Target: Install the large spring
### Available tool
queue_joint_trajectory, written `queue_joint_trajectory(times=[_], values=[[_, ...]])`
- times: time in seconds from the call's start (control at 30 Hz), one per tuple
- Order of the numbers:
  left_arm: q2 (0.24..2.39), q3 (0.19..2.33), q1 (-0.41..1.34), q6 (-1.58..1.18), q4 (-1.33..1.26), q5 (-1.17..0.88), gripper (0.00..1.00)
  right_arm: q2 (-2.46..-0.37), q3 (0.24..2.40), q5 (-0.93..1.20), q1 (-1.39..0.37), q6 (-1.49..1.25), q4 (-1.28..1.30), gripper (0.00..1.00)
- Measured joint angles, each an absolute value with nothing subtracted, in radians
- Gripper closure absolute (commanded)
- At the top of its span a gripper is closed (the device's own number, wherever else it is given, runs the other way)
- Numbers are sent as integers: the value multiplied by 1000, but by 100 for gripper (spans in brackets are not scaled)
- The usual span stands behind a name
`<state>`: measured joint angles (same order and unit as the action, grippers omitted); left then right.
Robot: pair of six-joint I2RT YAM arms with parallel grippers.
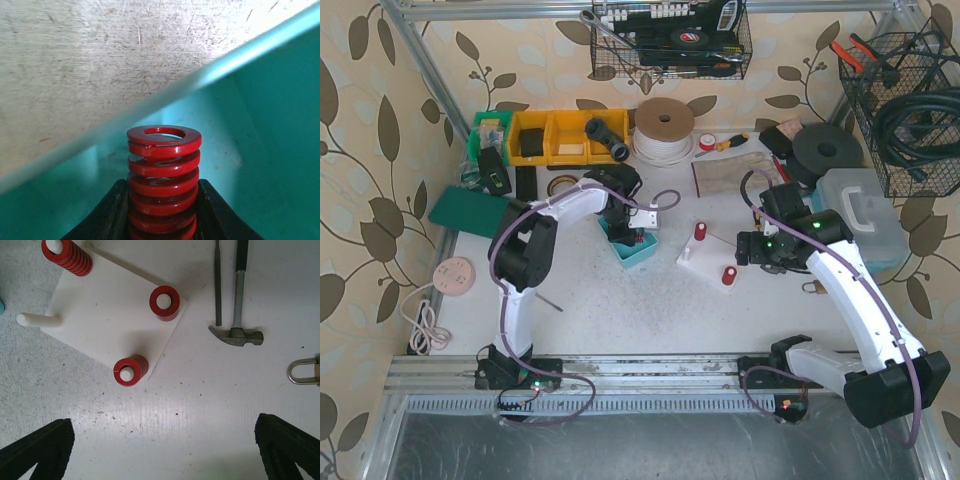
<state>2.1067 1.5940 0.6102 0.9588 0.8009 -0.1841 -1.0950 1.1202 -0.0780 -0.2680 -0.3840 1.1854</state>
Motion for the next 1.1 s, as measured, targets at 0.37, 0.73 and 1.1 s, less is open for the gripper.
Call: queue_joint_trajectory(times=[0.37,0.73,1.1], values=[[1774,1480,610,810,734,-132,100,-1094,1171,58,-267,-367,1155,8],[1524,1266,632,464,404,-228,100,-1211,1264,435,-267,-451,909,41],[1517,1242,778,340,262,-346,100,-1357,1336,604,-315,-511,786,36]])
